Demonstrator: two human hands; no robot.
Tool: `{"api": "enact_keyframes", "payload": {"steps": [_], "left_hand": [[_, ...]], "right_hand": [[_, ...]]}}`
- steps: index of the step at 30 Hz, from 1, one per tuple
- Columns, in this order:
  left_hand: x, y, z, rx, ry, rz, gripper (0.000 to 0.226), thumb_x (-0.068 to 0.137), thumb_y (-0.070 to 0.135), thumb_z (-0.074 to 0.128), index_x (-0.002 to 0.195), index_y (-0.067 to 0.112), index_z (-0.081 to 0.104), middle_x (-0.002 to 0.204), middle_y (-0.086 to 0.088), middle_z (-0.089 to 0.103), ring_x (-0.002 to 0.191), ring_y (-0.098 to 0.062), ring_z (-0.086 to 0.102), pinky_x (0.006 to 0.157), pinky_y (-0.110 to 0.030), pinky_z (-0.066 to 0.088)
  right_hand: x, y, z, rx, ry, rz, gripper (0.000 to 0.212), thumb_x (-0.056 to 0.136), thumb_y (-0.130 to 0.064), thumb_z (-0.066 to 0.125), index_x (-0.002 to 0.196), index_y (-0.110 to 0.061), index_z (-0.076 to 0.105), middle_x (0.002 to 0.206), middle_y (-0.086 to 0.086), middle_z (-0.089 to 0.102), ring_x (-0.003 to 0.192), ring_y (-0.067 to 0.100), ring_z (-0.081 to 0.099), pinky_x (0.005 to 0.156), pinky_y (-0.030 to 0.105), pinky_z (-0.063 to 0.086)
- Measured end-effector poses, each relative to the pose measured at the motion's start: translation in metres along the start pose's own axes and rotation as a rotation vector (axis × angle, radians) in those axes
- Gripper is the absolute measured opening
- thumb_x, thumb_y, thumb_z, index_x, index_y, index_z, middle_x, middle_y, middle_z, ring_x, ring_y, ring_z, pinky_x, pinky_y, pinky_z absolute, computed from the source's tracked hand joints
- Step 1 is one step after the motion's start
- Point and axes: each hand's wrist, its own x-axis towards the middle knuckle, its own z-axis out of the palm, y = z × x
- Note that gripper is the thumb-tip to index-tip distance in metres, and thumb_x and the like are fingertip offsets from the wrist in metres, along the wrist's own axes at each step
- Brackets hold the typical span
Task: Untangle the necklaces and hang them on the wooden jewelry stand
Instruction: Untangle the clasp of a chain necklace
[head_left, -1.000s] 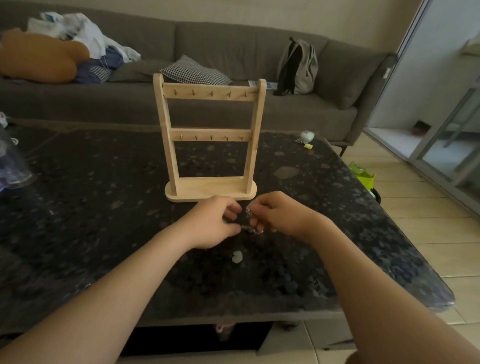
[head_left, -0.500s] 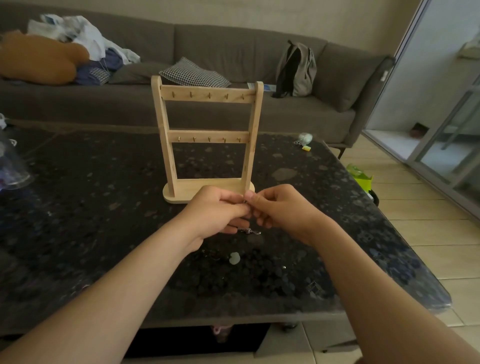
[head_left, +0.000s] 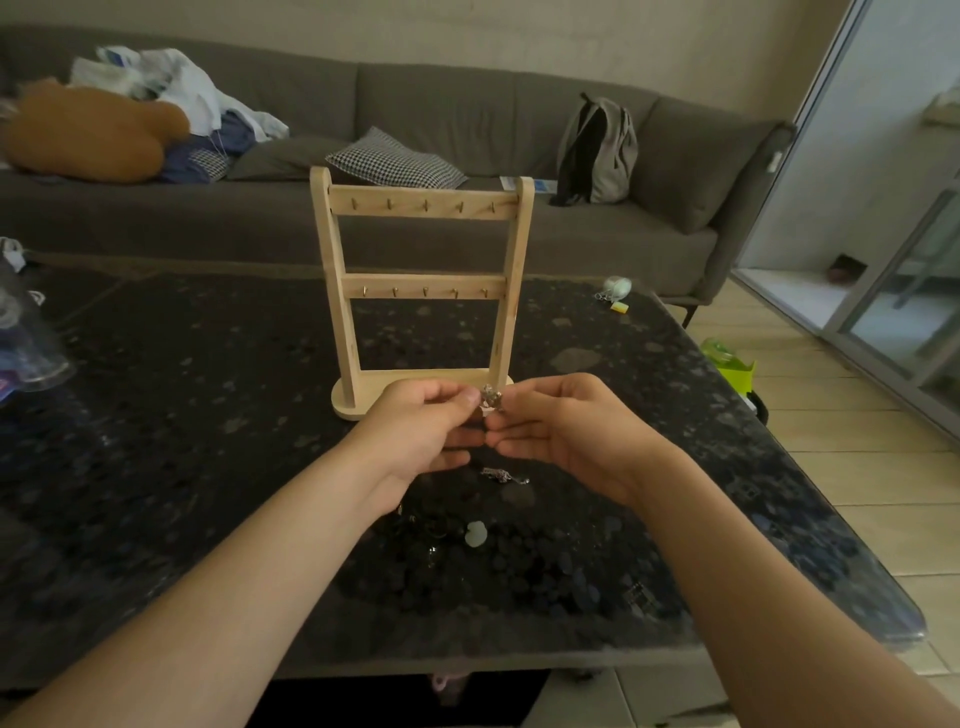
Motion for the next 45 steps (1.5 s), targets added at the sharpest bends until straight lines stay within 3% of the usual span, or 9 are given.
{"api": "enact_keyframes", "payload": {"steps": [5, 10, 14, 18, 23, 28, 37, 40, 45], "left_hand": [[-0.001, 0.006, -0.002, -0.139, -0.004, -0.107, 0.020, 0.110, 0.024, 0.062, 0.118, 0.012, 0.076, 0.108, -0.008, 0.078, 0.098, -0.024, 0.077, 0.086, -0.040, 0.063], [-0.002, 0.003, -0.001, -0.088, -0.034, -0.124, 0.037, 0.113, 0.036, 0.054, 0.118, 0.006, 0.075, 0.106, -0.014, 0.074, 0.101, -0.030, 0.077, 0.094, -0.045, 0.064], [-0.004, 0.005, -0.004, -0.009, -0.036, -0.102, 0.040, 0.109, 0.045, 0.059, 0.113, 0.011, 0.079, 0.118, -0.018, 0.078, 0.108, -0.032, 0.078, 0.097, -0.047, 0.064], [-0.006, 0.009, -0.008, 0.020, -0.010, -0.109, 0.041, 0.104, 0.049, 0.064, 0.114, 0.011, 0.076, 0.108, -0.011, 0.076, 0.105, -0.026, 0.077, 0.097, -0.047, 0.064], [-0.006, 0.008, -0.009, -0.129, -0.038, -0.041, 0.030, 0.103, 0.029, 0.069, 0.114, 0.002, 0.077, 0.093, -0.006, 0.076, 0.088, -0.019, 0.078, 0.086, -0.039, 0.067], [-0.007, 0.010, -0.011, -0.175, -0.069, -0.045, 0.020, 0.108, 0.017, 0.063, 0.116, 0.005, 0.077, 0.104, -0.013, 0.081, 0.090, -0.020, 0.080, 0.078, -0.035, 0.066], [-0.013, 0.014, -0.011, -0.123, -0.086, -0.086, 0.021, 0.110, 0.018, 0.061, 0.112, 0.012, 0.081, 0.119, -0.016, 0.077, 0.105, -0.028, 0.073, 0.092, -0.043, 0.065], [-0.012, 0.016, -0.011, -0.123, -0.079, -0.118, 0.021, 0.109, 0.021, 0.061, 0.118, 0.008, 0.076, 0.114, -0.017, 0.075, 0.101, -0.027, 0.073, 0.089, -0.042, 0.064], [-0.014, 0.019, -0.015, -0.105, -0.112, -0.177, 0.020, 0.109, 0.027, 0.057, 0.101, 0.010, 0.067, 0.110, -0.015, 0.067, 0.097, -0.027, 0.069, 0.082, -0.040, 0.061]], "right_hand": [[0.004, 0.000, 0.003, -0.013, 0.044, 0.031, 0.025, 0.102, 0.005, 0.060, 0.125, 0.009, 0.069, 0.094, 0.018, 0.075, 0.082, 0.023, 0.075, 0.078, 0.030, 0.064], [0.001, 0.000, 0.009, -0.058, -0.014, 0.053, 0.023, 0.097, 0.006, 0.066, 0.119, 0.012, 0.071, 0.102, 0.022, 0.076, 0.090, 0.025, 0.076, 0.083, 0.031, 0.064], [0.001, 0.000, 0.014, -0.076, -0.017, 0.026, 0.023, 0.099, -0.007, 0.073, 0.116, 0.007, 0.074, 0.101, 0.019, 0.077, 0.091, 0.024, 0.077, 0.085, 0.033, 0.063], [0.001, 0.003, 0.015, -0.223, 0.056, -0.008, 0.021, 0.101, -0.021, 0.074, 0.111, -0.004, 0.080, 0.110, 0.013, 0.081, 0.097, 0.021, 0.077, 0.087, 0.032, 0.063], [0.003, 0.002, 0.017, -0.272, 0.137, -0.064, 0.018, 0.105, -0.014, 0.067, 0.108, -0.002, 0.080, 0.095, 0.009, 0.078, 0.082, 0.014, 0.069, 0.080, 0.026, 0.061], [0.000, -0.001, 0.020, -0.212, 0.193, -0.072, 0.017, 0.102, -0.010, 0.068, 0.110, 0.002, 0.077, 0.083, 0.008, 0.077, 0.073, 0.014, 0.069, 0.070, 0.024, 0.059], [-0.004, -0.003, 0.024, -0.204, 0.156, -0.051, 0.017, 0.103, -0.013, 0.068, 0.108, -0.001, 0.079, 0.091, 0.016, 0.080, 0.081, 0.023, 0.076, 0.077, 0.031, 0.063], [-0.003, -0.001, 0.022, -0.235, 0.168, -0.067, 0.017, 0.100, -0.016, 0.074, 0.106, -0.001, 0.080, 0.091, 0.013, 0.080, 0.081, 0.019, 0.075, 0.079, 0.031, 0.065], [-0.002, 0.000, 0.021, -0.232, 0.152, -0.069, 0.017, 0.101, -0.012, 0.071, 0.111, 0.002, 0.076, 0.095, 0.014, 0.080, 0.082, 0.019, 0.074, 0.082, 0.032, 0.064]]}}
